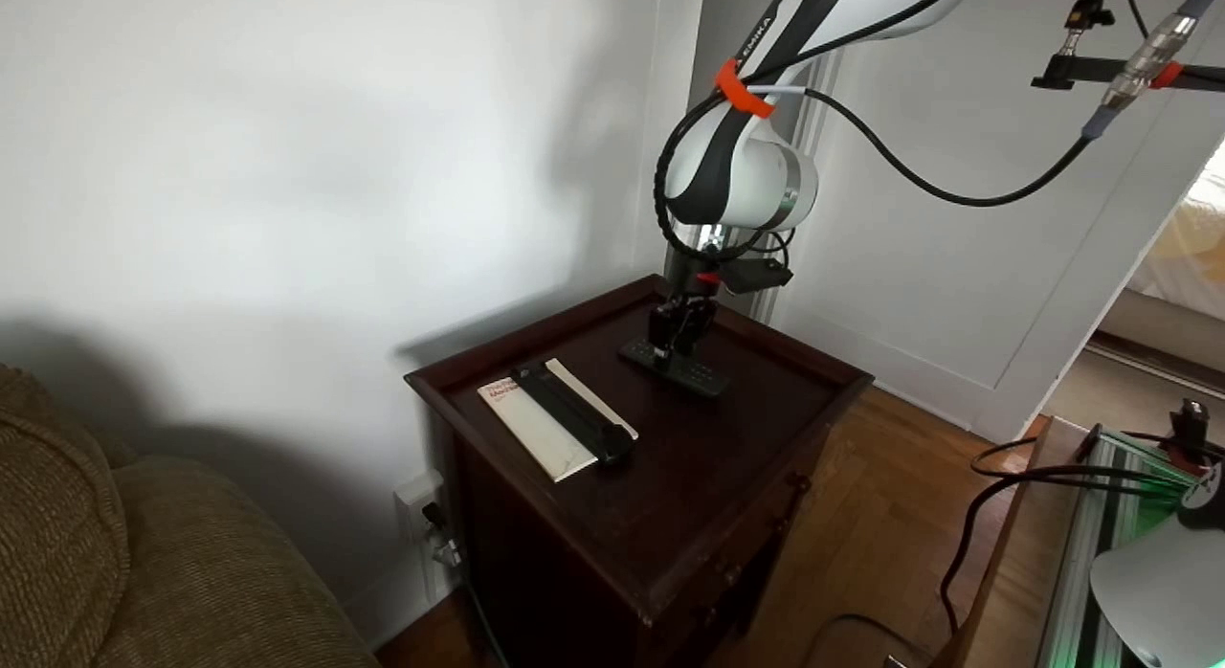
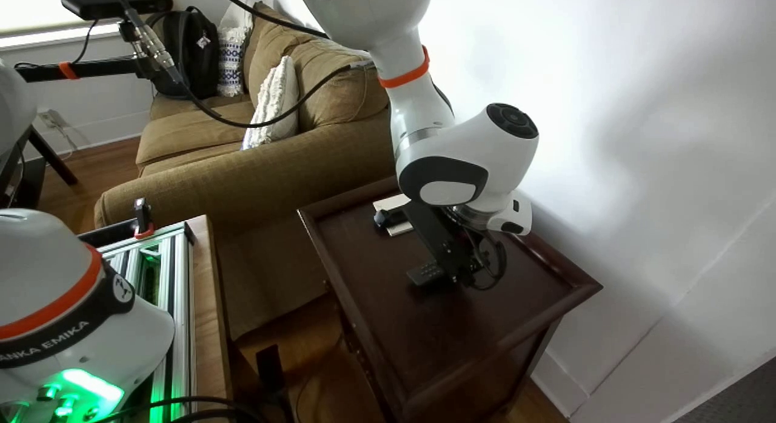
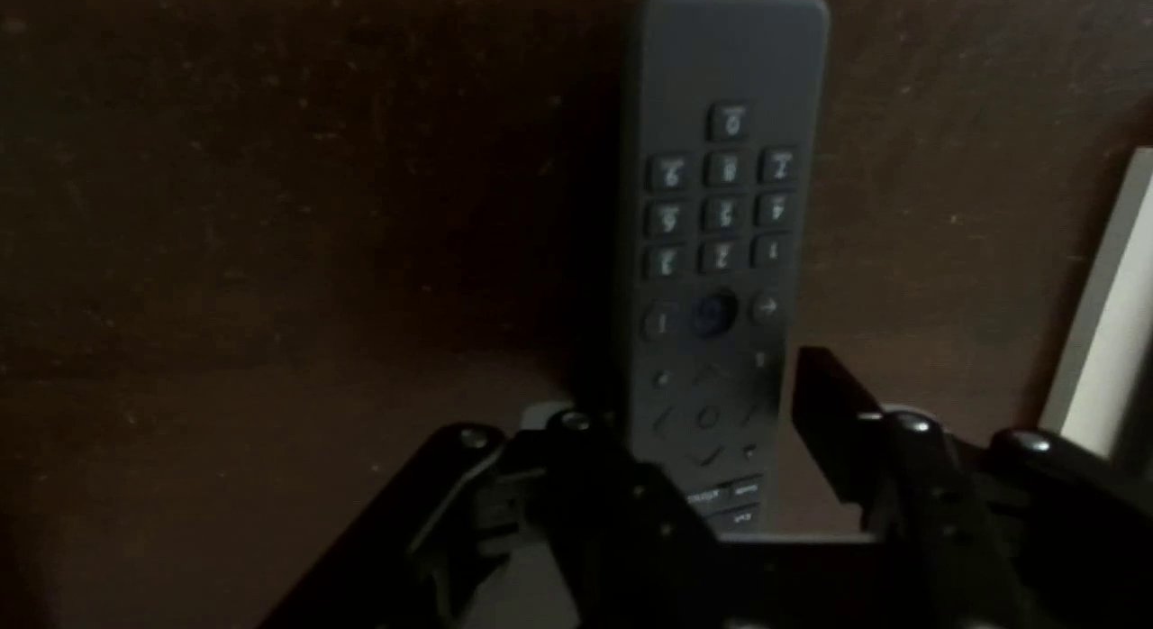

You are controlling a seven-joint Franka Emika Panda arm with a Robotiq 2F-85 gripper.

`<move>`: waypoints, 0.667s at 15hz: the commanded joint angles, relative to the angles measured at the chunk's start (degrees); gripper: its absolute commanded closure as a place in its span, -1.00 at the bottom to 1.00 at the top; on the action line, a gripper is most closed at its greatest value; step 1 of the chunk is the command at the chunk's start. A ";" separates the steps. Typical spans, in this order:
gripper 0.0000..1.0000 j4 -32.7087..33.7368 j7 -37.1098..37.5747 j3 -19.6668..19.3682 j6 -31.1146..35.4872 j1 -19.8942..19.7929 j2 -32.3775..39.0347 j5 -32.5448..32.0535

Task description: Flip the grey remote control over

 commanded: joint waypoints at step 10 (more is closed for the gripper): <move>-1.00 0.04 -6.85 3.10 -3.27 -6.98 1.03 1.53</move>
